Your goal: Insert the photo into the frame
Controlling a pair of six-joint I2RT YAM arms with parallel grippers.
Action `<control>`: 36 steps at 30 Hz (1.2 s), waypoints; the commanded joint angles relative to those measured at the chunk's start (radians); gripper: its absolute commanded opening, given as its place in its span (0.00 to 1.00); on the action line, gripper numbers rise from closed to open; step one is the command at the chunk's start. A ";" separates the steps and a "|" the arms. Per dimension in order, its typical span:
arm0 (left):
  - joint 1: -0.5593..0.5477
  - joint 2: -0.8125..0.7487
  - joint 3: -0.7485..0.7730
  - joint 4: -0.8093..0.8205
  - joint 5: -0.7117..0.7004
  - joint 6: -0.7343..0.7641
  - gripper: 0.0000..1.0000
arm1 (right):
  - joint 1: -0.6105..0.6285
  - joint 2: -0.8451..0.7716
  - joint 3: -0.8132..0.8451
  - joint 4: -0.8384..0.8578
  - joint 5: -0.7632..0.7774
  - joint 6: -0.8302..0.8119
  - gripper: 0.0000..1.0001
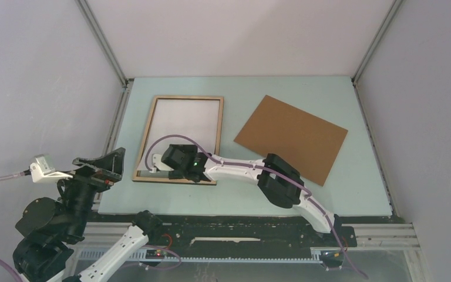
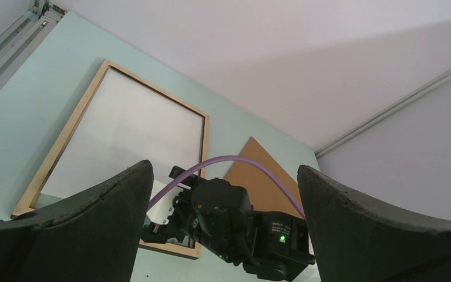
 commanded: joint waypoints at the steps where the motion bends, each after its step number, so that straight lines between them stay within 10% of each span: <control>1: 0.000 -0.004 -0.010 0.016 0.016 -0.015 1.00 | -0.020 -0.111 0.020 -0.078 -0.032 0.170 0.85; 16: 0.000 0.002 0.000 0.012 0.016 -0.018 1.00 | -0.030 -0.101 -0.060 0.075 -0.133 0.208 0.42; 24: 0.001 -0.009 -0.009 0.020 -0.001 0.005 1.00 | -0.025 -0.105 -0.106 0.123 -0.176 0.158 0.03; 36: 0.000 -0.020 -0.019 0.016 -0.016 0.011 1.00 | -0.028 -0.137 -0.216 0.244 -0.194 0.086 0.00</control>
